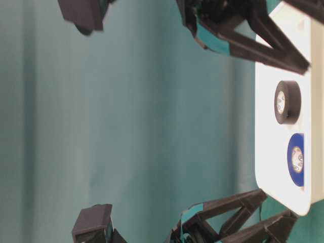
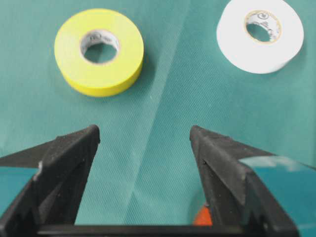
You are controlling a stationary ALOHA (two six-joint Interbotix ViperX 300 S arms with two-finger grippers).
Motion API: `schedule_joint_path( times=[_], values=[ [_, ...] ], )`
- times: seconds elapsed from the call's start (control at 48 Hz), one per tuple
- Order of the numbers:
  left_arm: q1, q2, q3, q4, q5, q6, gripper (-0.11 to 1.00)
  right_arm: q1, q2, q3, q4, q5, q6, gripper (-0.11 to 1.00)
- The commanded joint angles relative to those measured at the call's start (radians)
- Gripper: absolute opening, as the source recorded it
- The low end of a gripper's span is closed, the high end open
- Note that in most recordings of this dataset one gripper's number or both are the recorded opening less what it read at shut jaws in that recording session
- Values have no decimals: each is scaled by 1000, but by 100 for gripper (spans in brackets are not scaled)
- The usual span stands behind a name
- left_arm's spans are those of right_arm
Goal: Put the tape alternately from left to right into the white case.
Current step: 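Move the right gripper to the yellow tape roll and grasp it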
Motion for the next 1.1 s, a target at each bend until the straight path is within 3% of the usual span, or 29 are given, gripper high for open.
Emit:
schedule_joint_path(
  times=[0.0,0.229,0.459,1.084],
  values=[
    [-2,-12,-18,-2,-5,-2,69,3,25,-48,2,-14,21,78],
    [-2,-9,-17,0,-5,-2,69,5,144,-163,2,2,86,78],
    [-3,-11,-14,-2,-2,-2,69,12,232,-278,2,106,101,78],
    [-2,-11,-12,-2,0,-2,69,44,399,-446,2,184,155,78]
  ],
)
